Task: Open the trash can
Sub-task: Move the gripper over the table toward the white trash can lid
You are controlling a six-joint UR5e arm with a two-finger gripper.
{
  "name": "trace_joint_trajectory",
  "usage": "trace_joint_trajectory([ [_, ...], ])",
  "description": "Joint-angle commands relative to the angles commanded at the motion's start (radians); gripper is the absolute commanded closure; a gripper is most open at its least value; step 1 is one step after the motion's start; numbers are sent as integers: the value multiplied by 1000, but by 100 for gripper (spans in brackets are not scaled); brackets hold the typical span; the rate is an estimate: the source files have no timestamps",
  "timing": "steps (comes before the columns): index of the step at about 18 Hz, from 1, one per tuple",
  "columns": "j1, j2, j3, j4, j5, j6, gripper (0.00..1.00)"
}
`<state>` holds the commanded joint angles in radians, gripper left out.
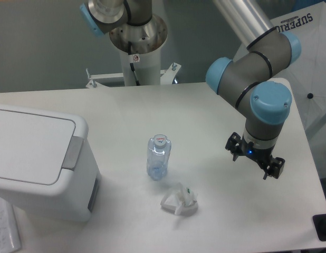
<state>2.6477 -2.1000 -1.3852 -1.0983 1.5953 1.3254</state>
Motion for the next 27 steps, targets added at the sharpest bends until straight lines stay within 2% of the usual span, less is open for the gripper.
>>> trace_joint_trajectory([
  [9,-6,21,-52,21,-72,-34,0],
  [11,-6,54,-64,34,-119,-144,0],
  [15,-12,77,-46,55,-239,-458,0],
  [19,-11,97,-41,54,-447,-524,0],
  [21,-6,126,-38,57,-523,-621,0],
  [23,-15,130,-22,57,-544,-666,0],
  [27,-100,172,-25,57,-545,-730,0],
])
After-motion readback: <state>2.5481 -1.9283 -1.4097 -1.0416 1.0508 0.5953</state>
